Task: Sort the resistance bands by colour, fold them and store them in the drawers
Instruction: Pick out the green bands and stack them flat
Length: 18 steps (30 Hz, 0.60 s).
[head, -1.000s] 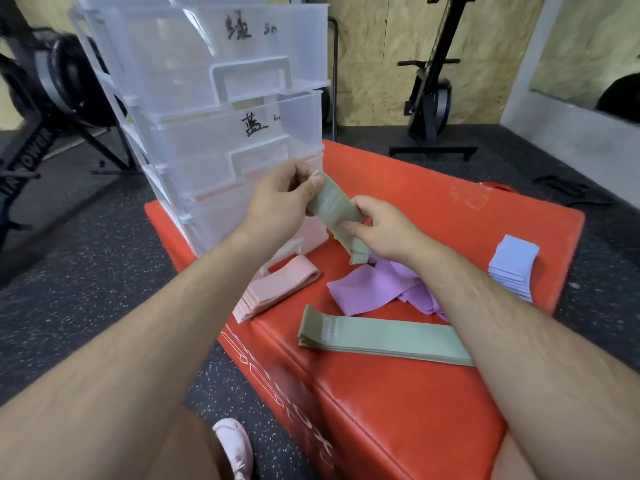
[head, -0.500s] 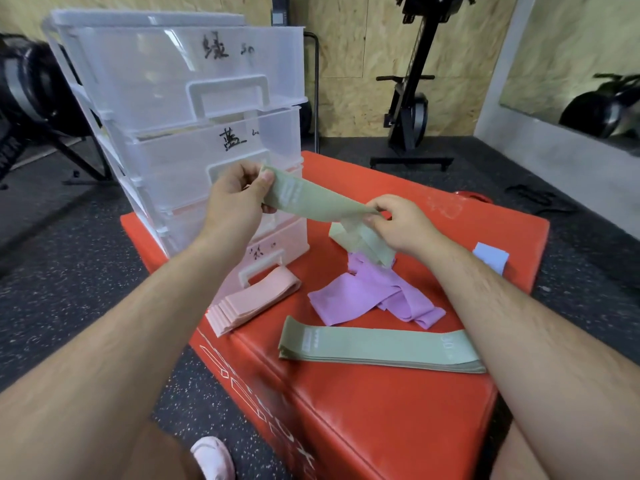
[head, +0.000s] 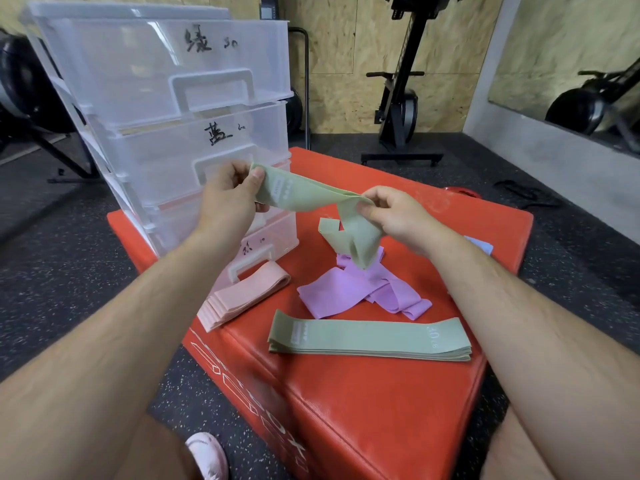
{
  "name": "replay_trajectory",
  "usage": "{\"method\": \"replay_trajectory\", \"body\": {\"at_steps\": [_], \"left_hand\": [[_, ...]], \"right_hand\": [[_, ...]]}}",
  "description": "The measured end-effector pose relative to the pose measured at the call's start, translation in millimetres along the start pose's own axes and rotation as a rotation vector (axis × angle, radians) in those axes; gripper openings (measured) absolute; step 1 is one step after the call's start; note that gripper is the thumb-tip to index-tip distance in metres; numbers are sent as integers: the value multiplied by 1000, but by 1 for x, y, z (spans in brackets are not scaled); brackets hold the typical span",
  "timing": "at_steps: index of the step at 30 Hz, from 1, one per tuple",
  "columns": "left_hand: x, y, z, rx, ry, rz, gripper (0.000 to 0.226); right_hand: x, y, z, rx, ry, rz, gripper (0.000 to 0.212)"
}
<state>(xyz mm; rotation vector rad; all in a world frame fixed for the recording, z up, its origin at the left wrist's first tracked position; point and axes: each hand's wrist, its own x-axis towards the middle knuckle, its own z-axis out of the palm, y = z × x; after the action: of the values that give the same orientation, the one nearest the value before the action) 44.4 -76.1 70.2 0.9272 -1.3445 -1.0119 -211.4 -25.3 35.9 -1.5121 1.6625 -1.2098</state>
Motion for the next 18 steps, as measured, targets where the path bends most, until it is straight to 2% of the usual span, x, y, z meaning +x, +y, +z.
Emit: {"method": "replay_trajectory", "body": {"at_steps": [3,4,5,8,10,14,18], "left_hand": [[-1,-1,4,18,-17,-8,10],[-1,-2,6,28,-32,-11,10],[-2,-3,7,36,-49,-13,11],[-3,-7,12,60,-91,-7,11],[-3,-9,14,81,-112,-5,11],[-2,-12,16,103,-125,9,9],[-1,-15,16,101,-129,15,10]], "right_hand": [[-3,-9,-1,371,-68,153,10],[-3,-10,-1,423,-87,175,14],[-3,-10,0,383,-92,171,18],[-6,-13,4,33,-44,87,29],[-7,-16,6,148,-65,102,31],[-6,-23,5,421,-102,151,21],[-6,-19,6,346,-64,155,23]]}}
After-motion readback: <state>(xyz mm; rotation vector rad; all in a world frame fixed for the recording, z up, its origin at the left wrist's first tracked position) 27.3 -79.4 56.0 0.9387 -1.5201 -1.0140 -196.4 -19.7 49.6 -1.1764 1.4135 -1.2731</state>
